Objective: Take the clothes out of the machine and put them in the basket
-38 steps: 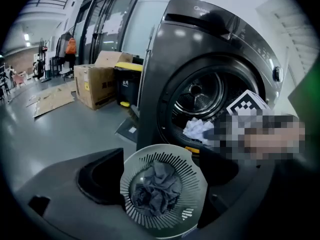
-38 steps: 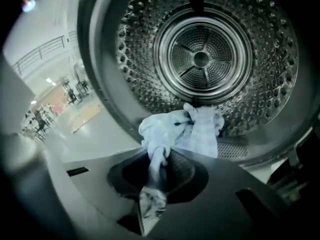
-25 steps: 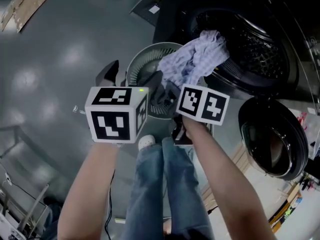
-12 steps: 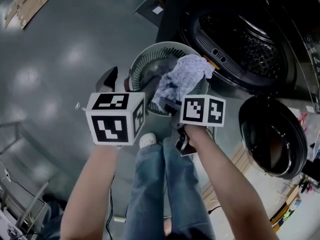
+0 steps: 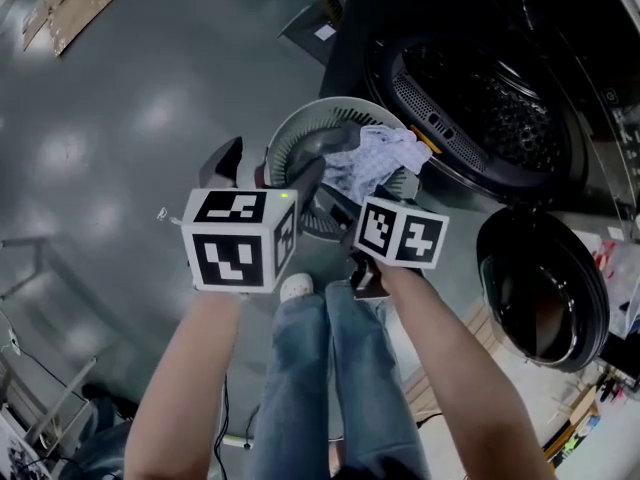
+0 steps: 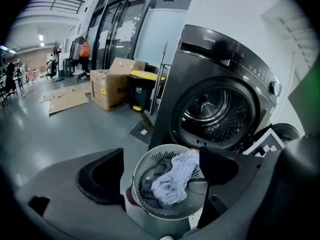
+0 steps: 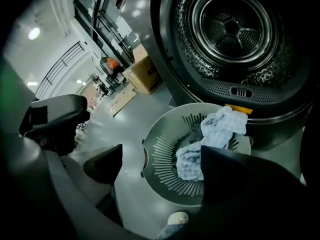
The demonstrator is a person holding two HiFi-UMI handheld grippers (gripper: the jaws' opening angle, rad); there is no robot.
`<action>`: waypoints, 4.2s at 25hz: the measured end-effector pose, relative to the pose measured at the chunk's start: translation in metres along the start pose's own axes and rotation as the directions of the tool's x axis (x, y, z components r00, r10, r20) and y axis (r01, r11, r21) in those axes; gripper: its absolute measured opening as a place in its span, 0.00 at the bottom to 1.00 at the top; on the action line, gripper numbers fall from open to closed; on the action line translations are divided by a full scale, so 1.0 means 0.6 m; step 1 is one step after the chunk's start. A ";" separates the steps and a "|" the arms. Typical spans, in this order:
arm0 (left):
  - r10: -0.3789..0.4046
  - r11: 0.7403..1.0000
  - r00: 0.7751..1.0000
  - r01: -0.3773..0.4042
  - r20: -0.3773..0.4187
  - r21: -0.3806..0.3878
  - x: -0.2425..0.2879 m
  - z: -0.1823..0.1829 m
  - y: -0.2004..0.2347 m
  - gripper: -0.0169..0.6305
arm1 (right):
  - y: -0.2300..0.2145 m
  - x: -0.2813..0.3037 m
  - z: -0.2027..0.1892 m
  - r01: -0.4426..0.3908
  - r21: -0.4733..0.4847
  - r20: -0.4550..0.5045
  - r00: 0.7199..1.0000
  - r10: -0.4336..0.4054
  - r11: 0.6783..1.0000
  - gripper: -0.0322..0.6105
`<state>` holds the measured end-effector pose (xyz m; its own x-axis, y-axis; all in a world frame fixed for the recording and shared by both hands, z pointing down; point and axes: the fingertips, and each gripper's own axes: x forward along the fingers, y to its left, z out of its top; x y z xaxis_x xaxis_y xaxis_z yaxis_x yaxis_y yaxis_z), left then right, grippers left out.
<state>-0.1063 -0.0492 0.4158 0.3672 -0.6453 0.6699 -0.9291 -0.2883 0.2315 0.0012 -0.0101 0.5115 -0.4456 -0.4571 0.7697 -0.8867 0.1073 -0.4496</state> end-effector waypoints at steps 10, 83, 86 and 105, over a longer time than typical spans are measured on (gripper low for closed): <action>0.005 1.000 0.999 -0.005 -0.051 -0.004 0.068 -0.049 -0.024 0.72 | -0.154 0.028 0.034 0.147 -0.043 0.001 0.989 -0.147 0.988 0.78; -0.005 0.998 1.000 0.005 0.003 0.065 -0.308 0.171 -0.154 0.72 | 0.170 -0.404 0.154 -0.057 -0.272 0.008 0.998 0.061 0.960 0.19; -0.023 0.995 0.999 0.020 0.029 0.096 -0.339 0.207 -0.162 0.72 | 0.186 -0.437 0.159 -0.034 -0.254 0.022 0.999 0.041 0.967 0.19; -0.057 0.974 0.992 0.031 0.109 0.226 -0.429 0.286 -0.174 0.72 | 0.279 -0.613 0.206 0.032 -0.220 0.204 0.979 0.014 0.975 0.19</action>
<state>-0.0963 0.0255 0.0982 0.4220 -0.7013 0.5745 -0.8833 -0.4608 0.0864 0.0316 0.0671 0.0972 -0.4233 -0.6263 0.6546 -0.9059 0.2841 -0.3140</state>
